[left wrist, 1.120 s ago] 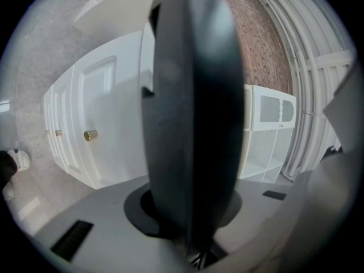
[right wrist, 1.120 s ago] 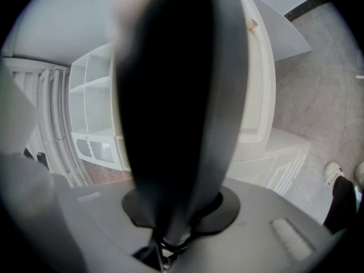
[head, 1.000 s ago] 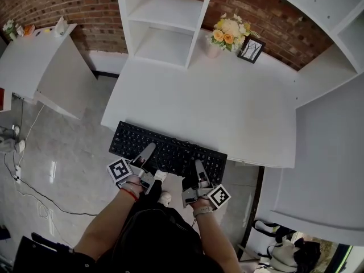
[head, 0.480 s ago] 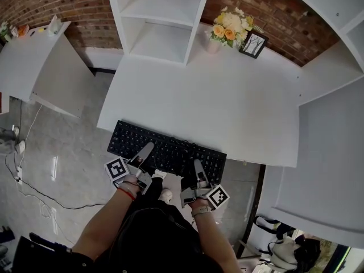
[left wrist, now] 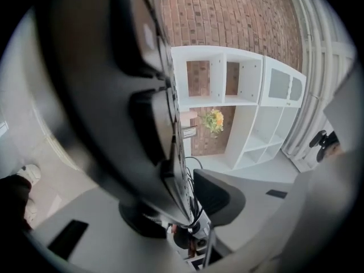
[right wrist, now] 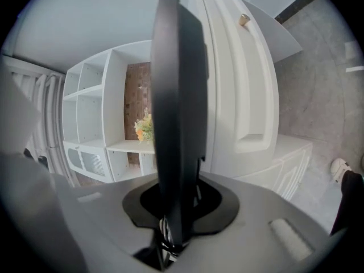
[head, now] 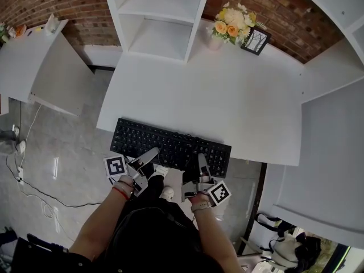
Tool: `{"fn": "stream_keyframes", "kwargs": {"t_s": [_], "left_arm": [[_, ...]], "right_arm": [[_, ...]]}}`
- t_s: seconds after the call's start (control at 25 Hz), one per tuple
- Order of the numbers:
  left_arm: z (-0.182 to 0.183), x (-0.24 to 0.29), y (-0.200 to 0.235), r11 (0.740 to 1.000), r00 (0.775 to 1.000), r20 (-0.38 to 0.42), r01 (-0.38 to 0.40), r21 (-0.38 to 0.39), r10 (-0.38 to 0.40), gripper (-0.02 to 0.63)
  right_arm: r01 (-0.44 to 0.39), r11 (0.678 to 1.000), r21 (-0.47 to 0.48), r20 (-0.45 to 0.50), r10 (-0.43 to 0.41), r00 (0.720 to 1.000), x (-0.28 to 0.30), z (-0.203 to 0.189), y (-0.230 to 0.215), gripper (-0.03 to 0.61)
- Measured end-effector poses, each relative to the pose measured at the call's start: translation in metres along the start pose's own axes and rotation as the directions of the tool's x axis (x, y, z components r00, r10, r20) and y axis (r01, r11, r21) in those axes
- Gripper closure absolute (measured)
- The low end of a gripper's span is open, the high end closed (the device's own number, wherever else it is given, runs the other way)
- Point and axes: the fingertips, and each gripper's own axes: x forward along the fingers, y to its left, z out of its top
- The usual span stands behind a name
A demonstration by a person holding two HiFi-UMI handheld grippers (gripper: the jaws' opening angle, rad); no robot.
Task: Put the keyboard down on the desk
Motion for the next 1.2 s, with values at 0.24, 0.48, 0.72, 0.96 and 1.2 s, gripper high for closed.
{"fn": "stream_keyframes", "kwargs": {"t_s": [0.24,0.48,0.72,0.96,1.2], "left_arm": [[-0.024,0.002,-0.006,0.999,0.991,-0.127,0.034,0.038,-0.029,0.502],[-0.033,0.003,0.000,0.998,0.993,-0.109,0.040,-0.045,-0.045,0.554],[-0.032,0.003,-0.002,0.988,0.996,-0.038,0.078,-0.134,-0.084,0.554],[-0.030,0.009,-0.002,0.986,0.996,-0.019,0.080,-0.143,-0.084,0.555],[-0.024,0.016,-0.003,0.988,0.996,-0.005,0.083,-0.128,-0.085,0.557]], "right_arm": [[0.024,1.000,-0.003,0.027,-0.024,0.999,0.007,0.007,-0.001,0.508],[0.038,0.999,-0.016,0.016,-0.038,0.999,0.010,0.008,-0.002,0.508],[0.047,0.994,-0.103,-0.109,-0.058,0.992,0.010,0.006,0.003,0.495],[-0.011,0.972,-0.235,-0.244,-0.048,0.968,0.003,-0.002,0.015,0.428],[-0.040,0.953,-0.299,-0.256,-0.040,0.966,-0.006,-0.002,0.021,0.405]]}}
